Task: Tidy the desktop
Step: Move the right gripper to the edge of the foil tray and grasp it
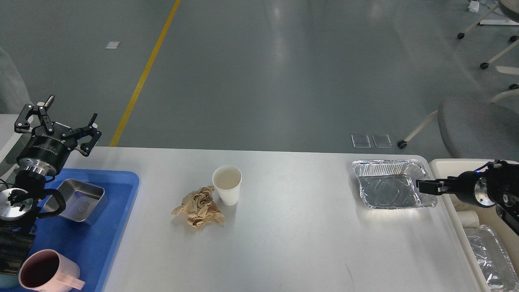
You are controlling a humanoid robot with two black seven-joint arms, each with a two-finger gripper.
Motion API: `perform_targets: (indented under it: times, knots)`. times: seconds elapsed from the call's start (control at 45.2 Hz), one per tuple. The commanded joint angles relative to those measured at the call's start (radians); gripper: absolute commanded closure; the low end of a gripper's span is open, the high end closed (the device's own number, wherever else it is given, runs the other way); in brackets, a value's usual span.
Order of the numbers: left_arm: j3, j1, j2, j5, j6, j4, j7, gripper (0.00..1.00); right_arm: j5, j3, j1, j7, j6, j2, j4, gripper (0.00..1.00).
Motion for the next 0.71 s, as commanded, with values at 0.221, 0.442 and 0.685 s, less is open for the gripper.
perform_targets:
  times: [0.221,0.442,0.685]
  knots:
    - [0.005,0.002,-0.003,0.000,-0.004,0.000,0.000,0.03,0.085,-0.050,0.018,-0.011,-0.056,0.152,-0.216,0.05]
    - [0.006,0.013,-0.006,0.000,-0.009,0.000,0.000,0.03,0.173,-0.093,0.015,-0.012,-0.056,0.189,-0.290,0.17]
    - [0.006,0.019,-0.010,0.000,-0.009,0.000,-0.001,0.03,0.173,-0.101,-0.001,-0.015,-0.056,0.204,-0.293,0.30]
